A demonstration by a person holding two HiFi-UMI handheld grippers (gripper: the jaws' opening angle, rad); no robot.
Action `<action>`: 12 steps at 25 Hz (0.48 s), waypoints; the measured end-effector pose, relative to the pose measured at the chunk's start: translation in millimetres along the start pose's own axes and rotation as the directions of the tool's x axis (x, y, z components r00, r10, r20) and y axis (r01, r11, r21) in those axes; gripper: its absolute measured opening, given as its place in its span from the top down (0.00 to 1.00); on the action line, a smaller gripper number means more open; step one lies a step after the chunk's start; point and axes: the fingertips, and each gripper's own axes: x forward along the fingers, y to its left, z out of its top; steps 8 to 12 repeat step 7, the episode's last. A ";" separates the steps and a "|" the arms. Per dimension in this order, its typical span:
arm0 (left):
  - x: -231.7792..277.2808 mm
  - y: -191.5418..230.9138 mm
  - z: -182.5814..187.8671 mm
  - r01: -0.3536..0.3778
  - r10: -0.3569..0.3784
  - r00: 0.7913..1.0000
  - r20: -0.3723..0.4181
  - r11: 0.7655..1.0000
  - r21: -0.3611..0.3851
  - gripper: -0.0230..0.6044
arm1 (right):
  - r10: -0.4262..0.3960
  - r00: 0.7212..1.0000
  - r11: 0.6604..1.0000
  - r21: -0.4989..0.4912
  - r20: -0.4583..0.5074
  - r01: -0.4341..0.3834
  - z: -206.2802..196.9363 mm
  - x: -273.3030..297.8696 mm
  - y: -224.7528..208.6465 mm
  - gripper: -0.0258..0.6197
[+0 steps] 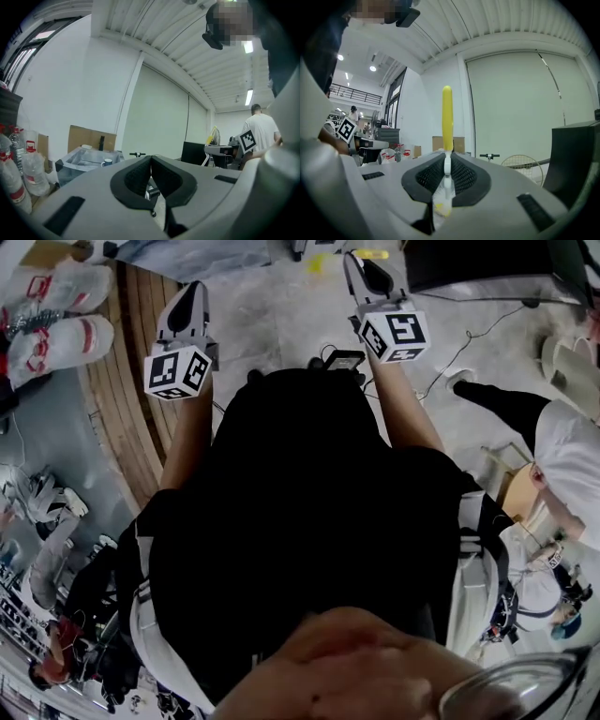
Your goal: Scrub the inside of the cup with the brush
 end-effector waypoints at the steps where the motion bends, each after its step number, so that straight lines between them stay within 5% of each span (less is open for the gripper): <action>1: 2.8 -6.0 1.7 0.009 -0.009 1.000 -0.001 1.000 0.006 0.94 | -0.005 1.000 1.000 -0.003 0.006 0.005 3.0 -4.2 -5.6 0.90; 12: 14.2 -29.1 -5.2 0.032 -0.032 0.999 -0.017 0.999 0.015 0.94 | -0.023 1.000 1.000 -0.008 0.000 0.023 -3.3 -24.9 -31.3 0.90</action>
